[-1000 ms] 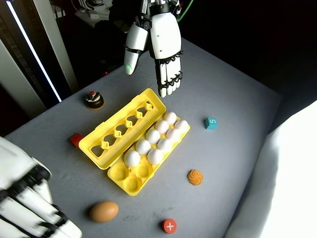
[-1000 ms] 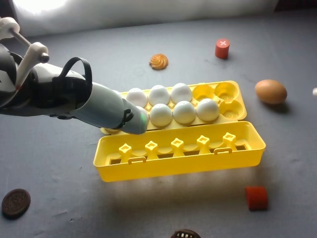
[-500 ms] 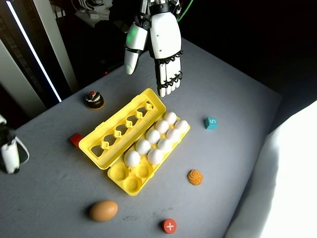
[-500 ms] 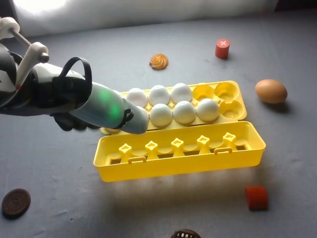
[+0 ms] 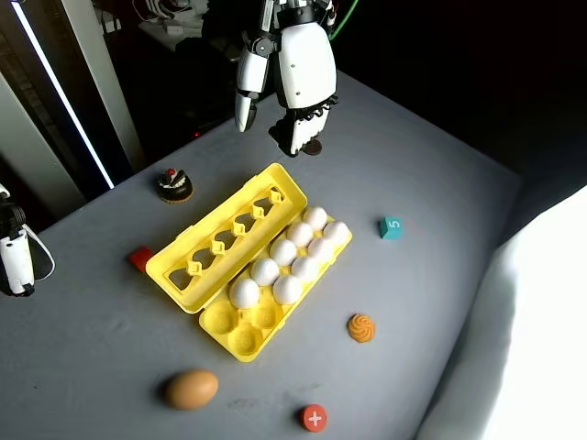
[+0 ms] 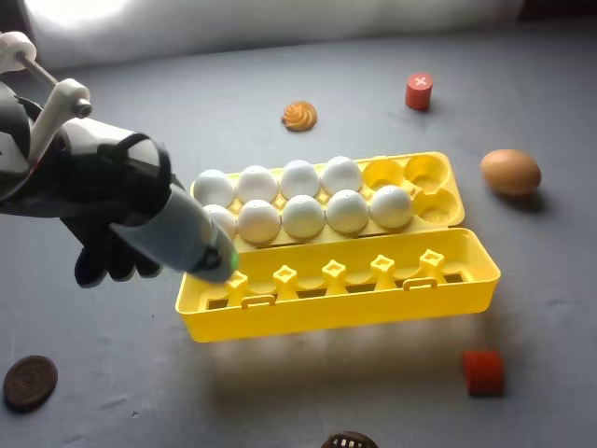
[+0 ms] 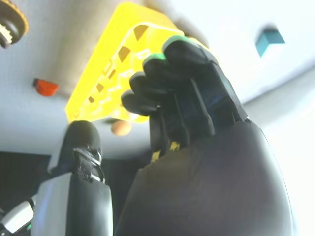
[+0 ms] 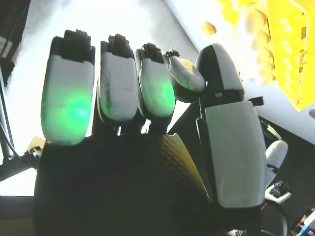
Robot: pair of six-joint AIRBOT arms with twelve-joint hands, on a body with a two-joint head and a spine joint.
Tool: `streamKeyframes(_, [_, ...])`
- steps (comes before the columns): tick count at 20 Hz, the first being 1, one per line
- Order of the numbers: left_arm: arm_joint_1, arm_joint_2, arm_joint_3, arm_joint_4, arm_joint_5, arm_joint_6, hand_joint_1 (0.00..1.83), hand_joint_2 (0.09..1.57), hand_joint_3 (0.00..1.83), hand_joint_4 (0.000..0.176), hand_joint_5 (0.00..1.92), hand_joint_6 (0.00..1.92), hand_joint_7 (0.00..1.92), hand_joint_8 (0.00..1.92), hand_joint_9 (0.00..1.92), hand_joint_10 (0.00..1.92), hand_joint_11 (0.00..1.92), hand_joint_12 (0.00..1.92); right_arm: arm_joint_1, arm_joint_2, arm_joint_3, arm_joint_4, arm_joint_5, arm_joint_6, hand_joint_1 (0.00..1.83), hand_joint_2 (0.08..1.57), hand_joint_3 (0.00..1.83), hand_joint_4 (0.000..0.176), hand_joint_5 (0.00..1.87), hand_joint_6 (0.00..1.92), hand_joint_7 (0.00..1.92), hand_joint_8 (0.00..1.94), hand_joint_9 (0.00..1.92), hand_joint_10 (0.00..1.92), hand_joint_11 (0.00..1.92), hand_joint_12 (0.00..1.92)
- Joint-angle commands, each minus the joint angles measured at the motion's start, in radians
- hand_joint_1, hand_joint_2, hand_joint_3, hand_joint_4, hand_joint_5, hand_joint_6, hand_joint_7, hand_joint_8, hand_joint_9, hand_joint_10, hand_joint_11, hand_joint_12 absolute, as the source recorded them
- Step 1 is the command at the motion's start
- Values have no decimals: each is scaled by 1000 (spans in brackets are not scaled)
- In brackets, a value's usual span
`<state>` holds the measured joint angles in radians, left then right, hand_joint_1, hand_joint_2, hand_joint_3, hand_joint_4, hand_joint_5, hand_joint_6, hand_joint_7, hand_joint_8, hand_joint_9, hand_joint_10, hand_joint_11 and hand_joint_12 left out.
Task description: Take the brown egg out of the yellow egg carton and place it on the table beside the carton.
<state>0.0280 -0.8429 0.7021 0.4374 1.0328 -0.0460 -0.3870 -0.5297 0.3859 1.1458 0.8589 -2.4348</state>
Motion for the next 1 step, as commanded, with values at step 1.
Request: streamKeyframes(1, [-12, 6, 4, 34, -38, 1, 218, 1556, 56, 0, 562, 1921, 610, 1921, 579, 1921, 703, 1921, 8, 6, -4, -66, 56, 1, 1254, 1227, 0, 0, 1377, 1921, 1544, 1941, 1602, 1921, 1732, 1921])
